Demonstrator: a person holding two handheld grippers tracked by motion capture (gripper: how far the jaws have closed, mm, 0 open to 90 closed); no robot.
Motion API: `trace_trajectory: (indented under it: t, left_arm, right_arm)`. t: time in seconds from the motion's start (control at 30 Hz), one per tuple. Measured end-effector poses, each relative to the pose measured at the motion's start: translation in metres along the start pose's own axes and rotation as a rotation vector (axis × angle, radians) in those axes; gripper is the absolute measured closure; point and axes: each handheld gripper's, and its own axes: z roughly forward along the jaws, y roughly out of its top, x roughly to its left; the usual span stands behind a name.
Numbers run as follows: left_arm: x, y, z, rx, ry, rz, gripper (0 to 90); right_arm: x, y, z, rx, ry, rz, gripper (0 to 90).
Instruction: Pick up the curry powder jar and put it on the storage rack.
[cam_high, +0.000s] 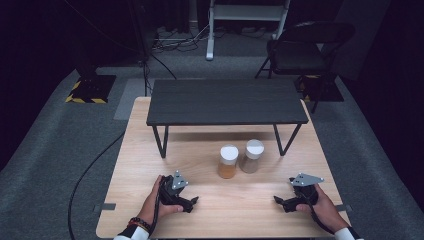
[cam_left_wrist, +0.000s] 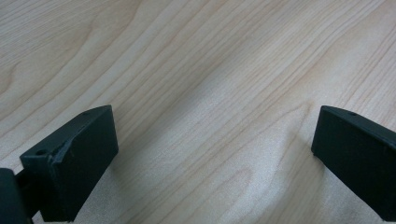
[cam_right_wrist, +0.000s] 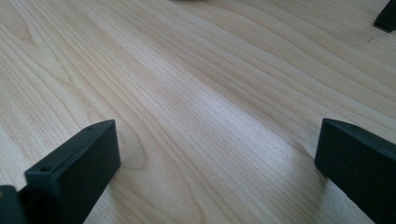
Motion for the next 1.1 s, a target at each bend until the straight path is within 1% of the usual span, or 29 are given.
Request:
trace_trajectory:
  t: [1.1]
  left_arm:
    - [-0.0013, 0.0001, 0.0003, -0.001, 0.005, -0.005, 0.4]
  right_arm:
    - [0.0005, -0.0017, -0.0018, 0.0, -0.003, 0.002, 0.0]
